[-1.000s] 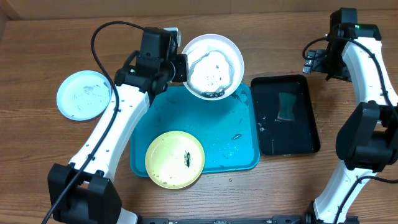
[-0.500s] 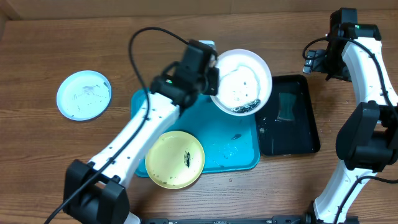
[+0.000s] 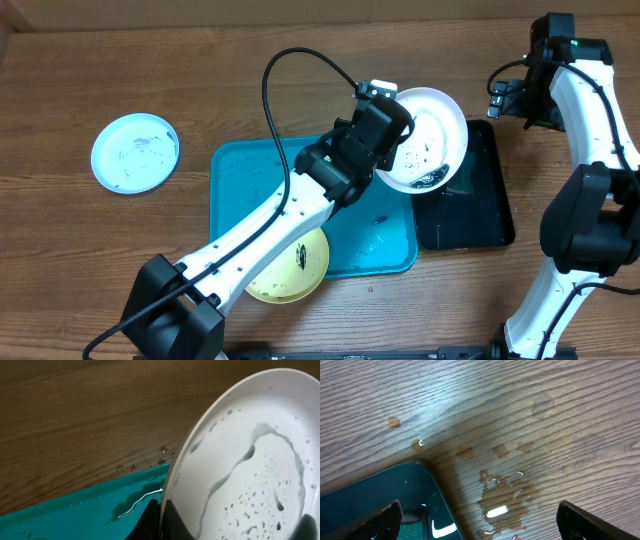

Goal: Clean dirty plates on tray and stack at the side
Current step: 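Carry the white plate rightward over the black tray with left gripper, then tilt the white plate over the black tray to drain it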

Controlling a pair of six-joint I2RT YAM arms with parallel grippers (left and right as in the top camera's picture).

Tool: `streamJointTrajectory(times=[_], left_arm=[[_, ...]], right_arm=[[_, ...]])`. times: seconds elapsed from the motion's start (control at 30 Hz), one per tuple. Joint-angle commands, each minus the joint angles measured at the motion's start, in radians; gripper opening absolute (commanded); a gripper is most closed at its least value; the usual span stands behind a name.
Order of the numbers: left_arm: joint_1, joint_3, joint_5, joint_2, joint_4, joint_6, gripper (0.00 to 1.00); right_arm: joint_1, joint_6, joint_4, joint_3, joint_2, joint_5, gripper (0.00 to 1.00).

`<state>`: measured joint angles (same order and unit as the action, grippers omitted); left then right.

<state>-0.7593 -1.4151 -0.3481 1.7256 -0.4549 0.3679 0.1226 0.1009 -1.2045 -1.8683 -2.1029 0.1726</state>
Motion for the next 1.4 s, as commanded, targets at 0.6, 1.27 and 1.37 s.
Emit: streamJointTrajectory(times=[0.6,1.27,1.37], left_arm=[[-0.265,-0.024,-0.501,0.016,0.154,-0.268,0.04],[-0.451,-0.024,-0.780,0.016,0.333,-0.652,0.04],[-0.475,-0.024,-0.834,0.016,0.397,-0.727,0.04]], right_arm=[[-0.003,0.006,0.005,-0.010,0.018,0.007,1.00],[-0.003,0.006,0.005,-0.010,0.018,0.007,1.00],[-0.003,0.006,0.005,-0.010,0.018,0.007,1.00]])
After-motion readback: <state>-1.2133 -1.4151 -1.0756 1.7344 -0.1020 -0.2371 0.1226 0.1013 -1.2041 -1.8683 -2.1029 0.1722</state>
